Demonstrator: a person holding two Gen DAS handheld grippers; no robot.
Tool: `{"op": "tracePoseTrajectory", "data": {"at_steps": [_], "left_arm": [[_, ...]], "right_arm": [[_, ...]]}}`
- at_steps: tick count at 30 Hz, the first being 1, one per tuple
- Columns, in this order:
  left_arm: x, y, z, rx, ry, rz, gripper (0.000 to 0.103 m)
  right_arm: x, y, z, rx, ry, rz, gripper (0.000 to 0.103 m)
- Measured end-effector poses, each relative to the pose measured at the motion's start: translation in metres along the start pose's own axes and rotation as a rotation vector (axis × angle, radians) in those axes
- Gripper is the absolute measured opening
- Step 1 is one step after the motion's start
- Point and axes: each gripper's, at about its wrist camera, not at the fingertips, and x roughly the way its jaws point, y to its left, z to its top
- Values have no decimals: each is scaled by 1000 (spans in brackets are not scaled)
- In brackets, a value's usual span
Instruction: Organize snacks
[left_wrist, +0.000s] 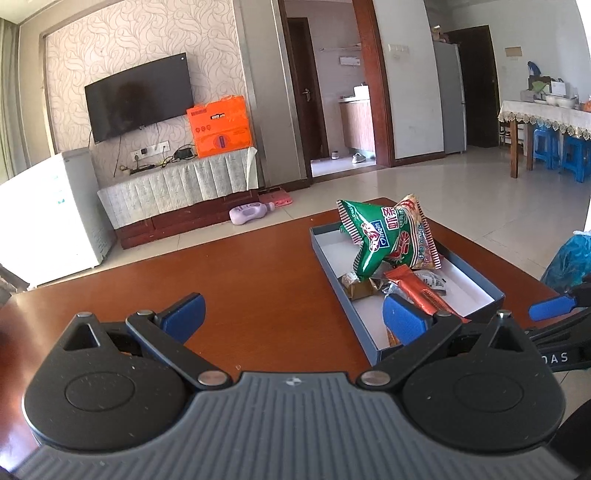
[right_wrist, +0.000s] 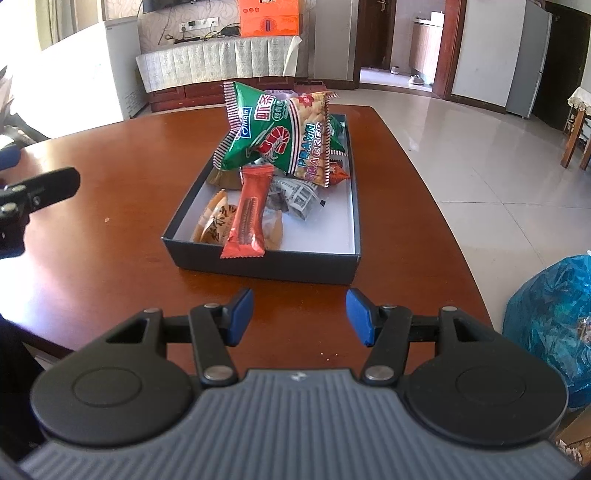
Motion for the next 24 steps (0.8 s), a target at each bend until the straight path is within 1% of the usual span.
{"op": "tracePoseTrajectory", "data": {"at_steps": [2, 5, 9, 13, 15, 16, 17, 24], "left_arm": [[0, 0, 0, -6, 1, 0, 103], [2, 0, 0, -2, -4, 19, 103], [4, 3, 1, -18, 7, 15, 103], [5, 2, 0, -9, 9, 12, 103], [5, 2, 0, -10, 10, 6, 103], [5, 2, 0, -9, 7, 9, 103], [6, 2, 0, -11, 6, 9, 103], [7, 3, 1, -18, 8, 11, 103]], "right_arm": [[0, 0, 0, 1, 3, 4, 58], [1, -1, 1, 6, 11, 8, 58], [2, -2, 1, 8, 11, 10, 58], [2, -2, 1, 6, 12, 8, 59], [2, -2, 1, 3, 12, 7, 62], [1, -2, 1, -1, 10, 5, 68], [1, -1, 1, -5, 7, 4, 70], [1, 1, 0, -15, 8, 0, 70]]}}
